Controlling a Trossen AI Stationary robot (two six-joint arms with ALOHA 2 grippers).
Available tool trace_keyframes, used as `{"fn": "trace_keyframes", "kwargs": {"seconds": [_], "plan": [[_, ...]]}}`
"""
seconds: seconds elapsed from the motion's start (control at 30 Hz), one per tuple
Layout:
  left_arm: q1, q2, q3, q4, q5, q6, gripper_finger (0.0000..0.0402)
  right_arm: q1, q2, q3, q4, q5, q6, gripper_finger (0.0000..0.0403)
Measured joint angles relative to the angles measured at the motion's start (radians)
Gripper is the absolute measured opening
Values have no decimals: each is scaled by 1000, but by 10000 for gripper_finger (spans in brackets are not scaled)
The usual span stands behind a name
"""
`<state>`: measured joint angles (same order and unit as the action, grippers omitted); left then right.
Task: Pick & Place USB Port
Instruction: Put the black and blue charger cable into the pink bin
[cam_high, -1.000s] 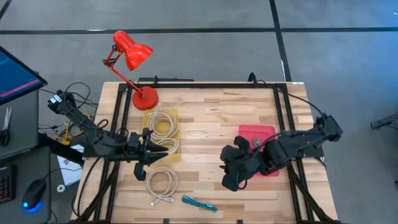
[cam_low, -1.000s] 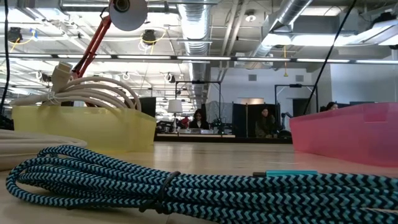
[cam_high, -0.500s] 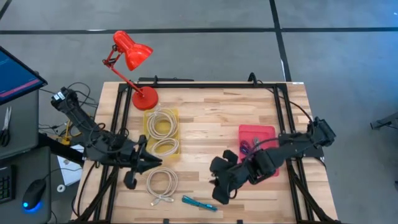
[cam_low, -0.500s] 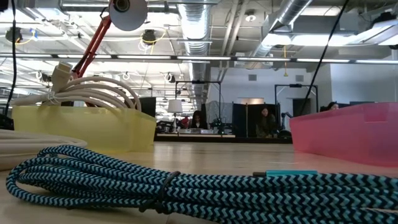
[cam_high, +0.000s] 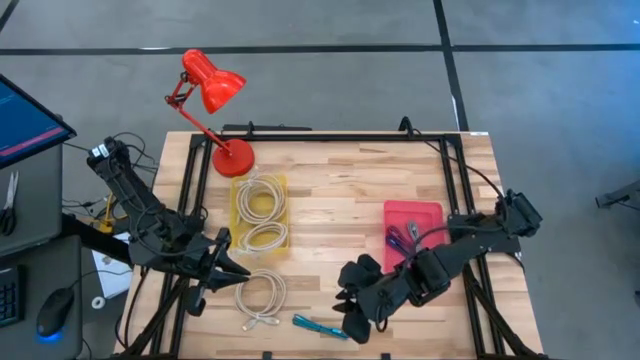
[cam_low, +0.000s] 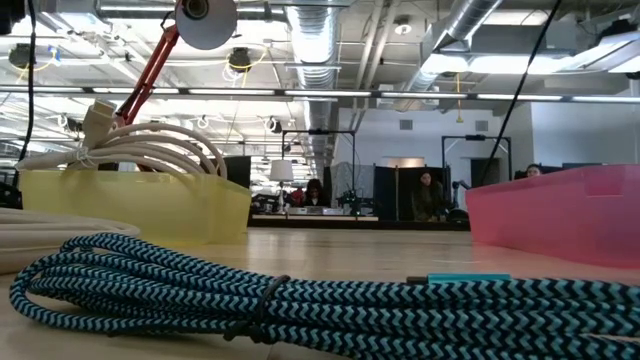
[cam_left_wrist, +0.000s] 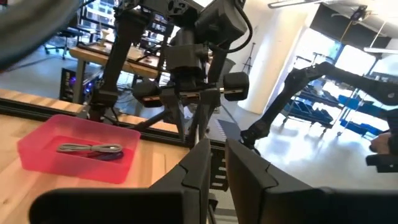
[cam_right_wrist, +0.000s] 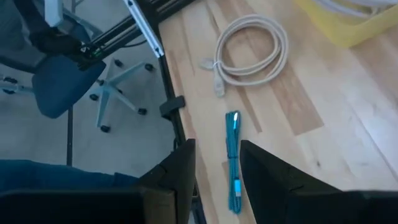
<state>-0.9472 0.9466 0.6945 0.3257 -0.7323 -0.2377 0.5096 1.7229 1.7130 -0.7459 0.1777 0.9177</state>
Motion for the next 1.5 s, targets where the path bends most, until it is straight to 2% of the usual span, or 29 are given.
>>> {"fn": "trace_keyframes", "kwargs": {"seconds": [0.27,0.43,0.63,0.8,1.07,1.3,1.5], "plan": [[0,0,0,0,0,-14,49,48,0,0,-1,6,19,117],[0,0,0,1,0,-52,49,69,21,1,-11,15,43,103],[0,0,0,4,42,-59,49,70,123,0,-7,3,88,82],[0,0,0,4,63,-59,49,61,190,1,-8,-9,117,82],[0,0,0,4,63,-59,49,45,275,0,-8,-73,131,118],[0,0,0,5,63,-59,50,36,342,0,-4,-75,127,166],[0,0,0,7,57,-59,48,30,375,2,23,-80,123,182]]}}
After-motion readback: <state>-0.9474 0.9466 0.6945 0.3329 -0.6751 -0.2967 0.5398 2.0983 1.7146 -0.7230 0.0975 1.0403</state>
